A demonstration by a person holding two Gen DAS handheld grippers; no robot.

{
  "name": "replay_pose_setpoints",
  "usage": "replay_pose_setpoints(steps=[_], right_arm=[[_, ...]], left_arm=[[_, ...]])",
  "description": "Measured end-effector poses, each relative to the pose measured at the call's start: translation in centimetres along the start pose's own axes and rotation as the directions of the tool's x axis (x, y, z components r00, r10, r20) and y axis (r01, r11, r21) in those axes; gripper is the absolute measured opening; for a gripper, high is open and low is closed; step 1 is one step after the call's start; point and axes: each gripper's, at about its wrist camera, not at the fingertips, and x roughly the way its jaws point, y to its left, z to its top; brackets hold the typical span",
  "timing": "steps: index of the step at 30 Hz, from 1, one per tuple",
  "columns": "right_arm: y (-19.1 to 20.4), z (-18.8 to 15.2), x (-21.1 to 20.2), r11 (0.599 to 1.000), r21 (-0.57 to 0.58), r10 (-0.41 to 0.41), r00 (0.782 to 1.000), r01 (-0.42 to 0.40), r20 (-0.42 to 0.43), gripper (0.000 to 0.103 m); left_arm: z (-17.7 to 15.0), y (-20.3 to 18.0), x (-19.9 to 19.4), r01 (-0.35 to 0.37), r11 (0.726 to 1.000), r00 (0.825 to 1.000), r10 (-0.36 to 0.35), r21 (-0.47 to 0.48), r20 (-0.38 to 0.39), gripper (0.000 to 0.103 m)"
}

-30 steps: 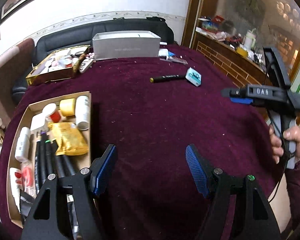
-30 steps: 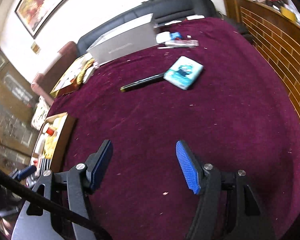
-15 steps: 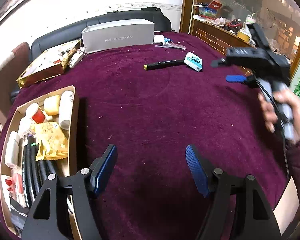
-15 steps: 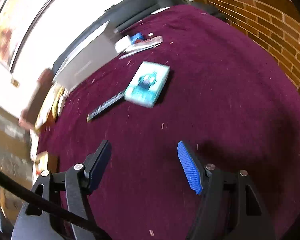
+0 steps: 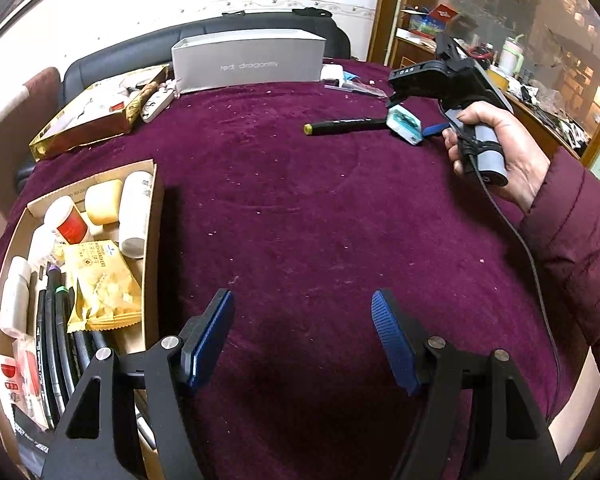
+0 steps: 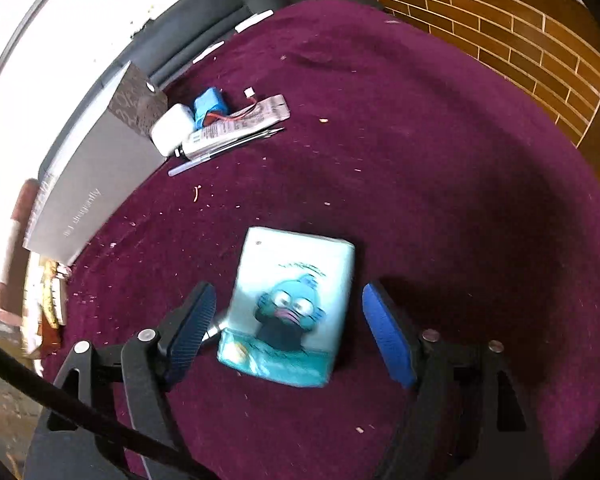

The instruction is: Organize objects

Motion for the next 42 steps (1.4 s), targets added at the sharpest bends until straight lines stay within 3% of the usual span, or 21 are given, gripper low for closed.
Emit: replay_pose_setpoints(steps=[3,5,10,23,42], right_arm=[[1.4,0.0,0.7,0.992,-0.067,-0.102,0.995,0.103,0.014,0.075],[2.2,-0.2,0.9,0.975,-0.130,-0.180,0.983,0.183,0.035,0.054],[2.1,-1.7,0.0,0.945,-0.216,-0.235,0.969,0.246,0.078,0.046],[-2.9,-8.1,-4.4,0.935,-0.323,-0.148,0.989,0.148,0.024,0.046],[-2.3,-15.6,-7.1,0.856,-0.510,-0.108,0.994,0.079,-0.027,0.048]], left_arm=[[0.0,0.1,0.0,-0.035,0.999,0.999,0.035,-0.001,0.006,0.065],[0.0,0.0,-0.2,-0.062,0.998,0.998,0.062,0.006,0.020,0.065],[0.1,-0.7,-1.1,-0.173,0.983,0.982,0.169,0.054,0.083,0.065],[0.2,-3.4,-1.9,-0.246,0.960,0.965,0.229,0.136,0.129,0.065],[-0.3,-4.6,-2.0,-0.291,0.942,0.954,0.272,0.167,0.127,0.065]])
